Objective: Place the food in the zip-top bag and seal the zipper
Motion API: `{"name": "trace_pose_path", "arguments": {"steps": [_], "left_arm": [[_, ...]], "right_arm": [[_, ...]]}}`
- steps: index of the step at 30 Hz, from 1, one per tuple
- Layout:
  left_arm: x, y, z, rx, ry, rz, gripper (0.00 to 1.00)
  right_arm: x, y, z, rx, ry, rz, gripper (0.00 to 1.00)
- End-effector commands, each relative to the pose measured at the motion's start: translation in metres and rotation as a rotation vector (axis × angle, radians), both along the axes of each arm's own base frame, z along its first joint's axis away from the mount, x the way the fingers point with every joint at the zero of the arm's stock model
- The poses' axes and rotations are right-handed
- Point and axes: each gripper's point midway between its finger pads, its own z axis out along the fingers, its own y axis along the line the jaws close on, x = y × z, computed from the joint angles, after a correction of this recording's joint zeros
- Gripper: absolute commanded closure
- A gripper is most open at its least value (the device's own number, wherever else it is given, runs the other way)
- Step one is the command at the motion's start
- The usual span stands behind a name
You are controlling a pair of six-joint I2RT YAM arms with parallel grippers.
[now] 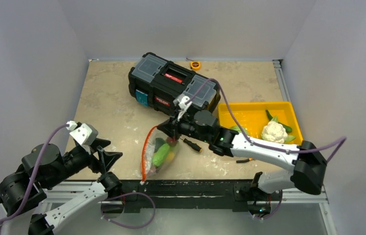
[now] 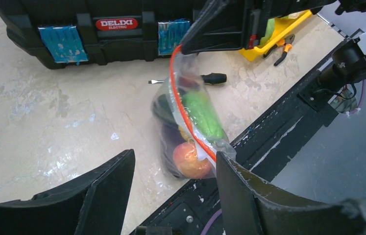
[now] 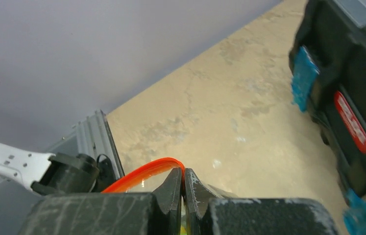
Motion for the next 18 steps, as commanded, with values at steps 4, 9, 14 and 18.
{"name": "trace_pose_path", "arguments": {"steps": [4,9,14,18], "left_arm": [[-0.008,0.009,-0.002,-0.018,0.041,0.034,0.39],[-0.013,0.015,0.003,-0.045,0.029,0.045,0.39],[-0.017,0.021,0.011,-0.054,0.019,0.051,0.39],[-0.019,0.024,0.014,-0.057,0.014,0.055,0.39]], "right_arm": [[0.025,0.076,0.054,0.139,-0.047,-0.012,1.0],[0.065,0.115,0.038,0.141,0.022,-0.177,1.0],[0.096,0.143,0.006,0.103,0.067,-0.331,1.0],[0.112,0.162,-0.018,0.05,0.062,-0.425,1.0]]}}
